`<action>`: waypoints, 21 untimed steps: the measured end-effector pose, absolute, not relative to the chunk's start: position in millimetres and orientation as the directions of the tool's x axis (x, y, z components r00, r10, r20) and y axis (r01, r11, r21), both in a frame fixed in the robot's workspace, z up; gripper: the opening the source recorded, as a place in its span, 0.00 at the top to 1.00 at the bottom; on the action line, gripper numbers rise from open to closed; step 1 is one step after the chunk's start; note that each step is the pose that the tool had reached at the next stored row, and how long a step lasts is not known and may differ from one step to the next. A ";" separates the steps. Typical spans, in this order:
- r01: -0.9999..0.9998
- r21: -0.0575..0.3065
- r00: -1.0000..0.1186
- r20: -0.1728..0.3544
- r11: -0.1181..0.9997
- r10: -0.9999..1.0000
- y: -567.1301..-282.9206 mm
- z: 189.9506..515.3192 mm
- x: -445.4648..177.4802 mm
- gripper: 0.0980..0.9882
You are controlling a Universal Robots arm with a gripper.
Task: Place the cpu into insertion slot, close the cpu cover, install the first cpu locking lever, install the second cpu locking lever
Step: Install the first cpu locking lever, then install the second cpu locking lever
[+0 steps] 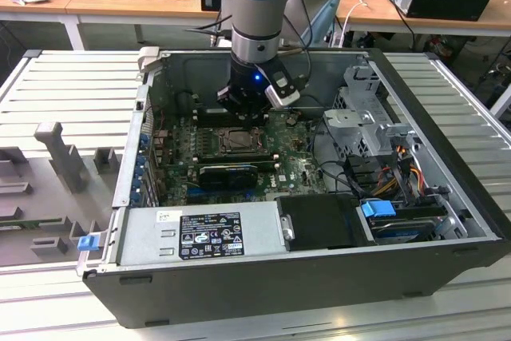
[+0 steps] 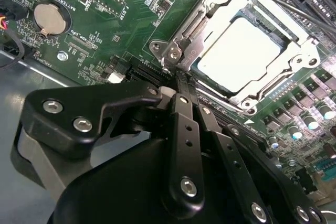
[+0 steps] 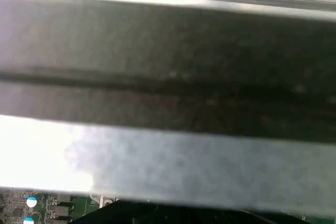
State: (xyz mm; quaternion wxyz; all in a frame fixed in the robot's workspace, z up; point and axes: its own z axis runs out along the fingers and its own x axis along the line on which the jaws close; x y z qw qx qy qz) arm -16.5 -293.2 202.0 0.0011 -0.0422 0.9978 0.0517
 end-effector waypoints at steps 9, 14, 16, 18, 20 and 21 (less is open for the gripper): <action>-0.084 0.102 -0.996 -0.006 0.991 -0.084 -294.0 214.0 -16.5 0.99; -0.084 0.102 -0.996 -0.007 0.991 -0.084 -296.6 213.9 -16.4 0.99; -0.084 0.102 -0.996 -0.007 0.991 -0.084 -297.3 213.9 -16.5 0.99; -0.084 0.102 -0.996 -0.006 0.991 -0.084 -299.1 213.9 -16.4 0.99; -0.084 0.102 -0.996 -0.007 0.991 -0.084 -302.4 213.9 -16.4 0.99; -0.084 0.102 -0.996 -0.006 0.991 -0.084 -304.0 213.9 -16.4 0.99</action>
